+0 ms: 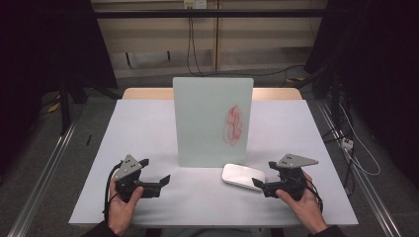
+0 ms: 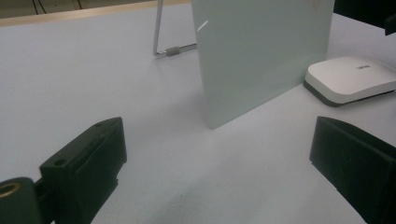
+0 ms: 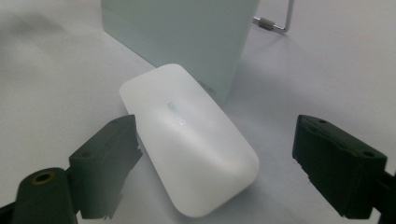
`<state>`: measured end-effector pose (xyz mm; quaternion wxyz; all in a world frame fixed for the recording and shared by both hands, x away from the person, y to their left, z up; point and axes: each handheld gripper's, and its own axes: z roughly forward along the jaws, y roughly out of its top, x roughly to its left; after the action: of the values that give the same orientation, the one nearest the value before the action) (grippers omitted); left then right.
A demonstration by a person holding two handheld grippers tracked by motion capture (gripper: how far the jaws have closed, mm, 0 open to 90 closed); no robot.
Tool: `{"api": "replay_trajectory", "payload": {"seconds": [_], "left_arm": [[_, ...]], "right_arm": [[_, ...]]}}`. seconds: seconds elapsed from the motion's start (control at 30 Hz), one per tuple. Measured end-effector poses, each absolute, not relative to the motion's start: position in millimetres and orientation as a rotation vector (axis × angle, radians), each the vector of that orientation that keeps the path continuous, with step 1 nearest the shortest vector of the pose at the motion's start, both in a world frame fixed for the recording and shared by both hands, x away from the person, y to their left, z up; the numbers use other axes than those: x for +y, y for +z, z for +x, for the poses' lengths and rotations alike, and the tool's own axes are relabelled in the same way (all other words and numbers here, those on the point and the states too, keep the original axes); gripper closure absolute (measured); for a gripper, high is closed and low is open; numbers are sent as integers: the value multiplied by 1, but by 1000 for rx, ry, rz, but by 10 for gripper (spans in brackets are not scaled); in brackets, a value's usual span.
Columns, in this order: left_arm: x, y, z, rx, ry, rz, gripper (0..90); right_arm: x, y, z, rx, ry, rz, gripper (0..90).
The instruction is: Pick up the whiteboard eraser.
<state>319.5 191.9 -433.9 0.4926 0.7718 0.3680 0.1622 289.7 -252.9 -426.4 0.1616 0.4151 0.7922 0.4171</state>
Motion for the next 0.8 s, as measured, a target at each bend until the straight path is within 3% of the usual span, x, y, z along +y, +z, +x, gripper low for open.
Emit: {"api": "replay_trajectory", "payload": {"seconds": [0.37,0.8], "left_arm": [[192,-434,320,879,405,1887,39],[192,-434,320,885,399,1879,39]], "right_arm": [[-232,-421,316,2431,1135,1006,123],[-216,-426,331,2584,1019,836,227]]}}
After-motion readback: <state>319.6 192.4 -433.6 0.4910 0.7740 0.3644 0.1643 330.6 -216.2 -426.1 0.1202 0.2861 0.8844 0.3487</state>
